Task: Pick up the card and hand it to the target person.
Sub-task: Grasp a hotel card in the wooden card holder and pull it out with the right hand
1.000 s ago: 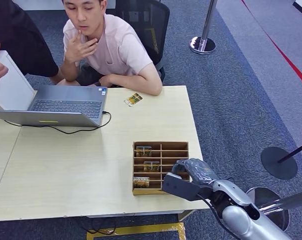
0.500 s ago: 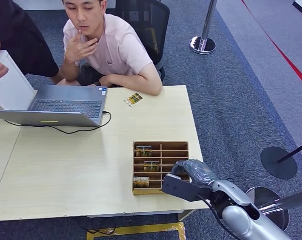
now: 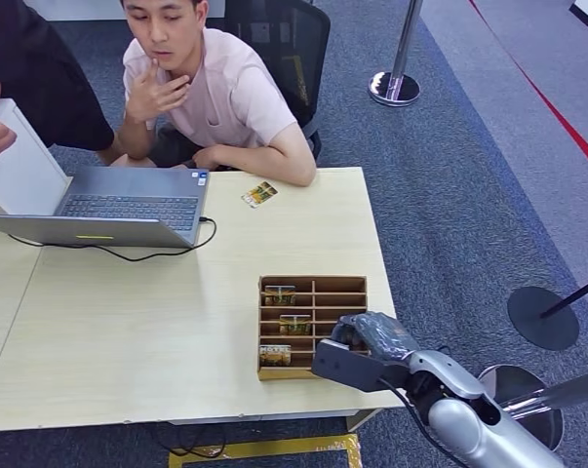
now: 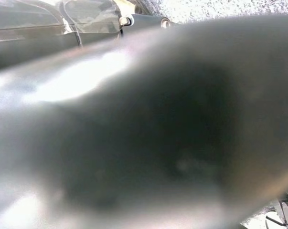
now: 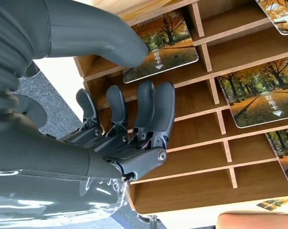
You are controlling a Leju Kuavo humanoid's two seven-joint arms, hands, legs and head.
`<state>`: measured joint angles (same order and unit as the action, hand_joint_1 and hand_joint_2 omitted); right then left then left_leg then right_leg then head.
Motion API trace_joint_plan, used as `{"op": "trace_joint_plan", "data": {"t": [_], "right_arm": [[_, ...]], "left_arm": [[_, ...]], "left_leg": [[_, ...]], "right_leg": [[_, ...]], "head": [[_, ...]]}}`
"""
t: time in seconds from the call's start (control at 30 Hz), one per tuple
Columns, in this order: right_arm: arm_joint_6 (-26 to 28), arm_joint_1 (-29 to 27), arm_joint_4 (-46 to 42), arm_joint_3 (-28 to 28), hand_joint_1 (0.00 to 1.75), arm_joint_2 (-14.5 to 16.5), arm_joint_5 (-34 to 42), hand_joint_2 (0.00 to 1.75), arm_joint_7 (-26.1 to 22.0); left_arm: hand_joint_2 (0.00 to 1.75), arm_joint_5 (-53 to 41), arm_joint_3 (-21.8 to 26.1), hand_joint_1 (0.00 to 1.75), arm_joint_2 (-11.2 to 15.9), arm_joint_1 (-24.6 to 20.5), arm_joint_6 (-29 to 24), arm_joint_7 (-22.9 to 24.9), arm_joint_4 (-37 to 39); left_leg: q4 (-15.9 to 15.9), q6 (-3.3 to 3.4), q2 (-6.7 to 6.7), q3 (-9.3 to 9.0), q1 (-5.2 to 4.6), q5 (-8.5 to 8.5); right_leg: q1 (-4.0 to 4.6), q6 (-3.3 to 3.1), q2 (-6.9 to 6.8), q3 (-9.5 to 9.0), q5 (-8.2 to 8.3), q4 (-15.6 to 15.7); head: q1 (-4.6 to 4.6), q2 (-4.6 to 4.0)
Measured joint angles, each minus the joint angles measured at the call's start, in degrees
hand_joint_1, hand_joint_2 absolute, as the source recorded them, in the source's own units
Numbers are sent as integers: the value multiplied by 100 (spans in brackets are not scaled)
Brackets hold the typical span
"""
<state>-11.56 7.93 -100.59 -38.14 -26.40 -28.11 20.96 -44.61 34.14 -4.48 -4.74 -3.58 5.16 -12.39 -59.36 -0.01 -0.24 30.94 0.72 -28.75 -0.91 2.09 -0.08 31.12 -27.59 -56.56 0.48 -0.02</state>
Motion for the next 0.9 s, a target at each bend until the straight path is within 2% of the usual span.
{"op": "trace_joint_plan", "data": {"t": [0.9], "right_arm": [[0, -1, 0, 0, 108, 0, 0, 175, 0]], "left_arm": [[0, 0, 0, 0, 0, 0, 0, 0, 2]], "left_leg": [[0, 0, 0, 0, 0, 0]], "right_leg": [[0, 0, 0, 0, 0, 0]], "head": [[0, 1]]}}
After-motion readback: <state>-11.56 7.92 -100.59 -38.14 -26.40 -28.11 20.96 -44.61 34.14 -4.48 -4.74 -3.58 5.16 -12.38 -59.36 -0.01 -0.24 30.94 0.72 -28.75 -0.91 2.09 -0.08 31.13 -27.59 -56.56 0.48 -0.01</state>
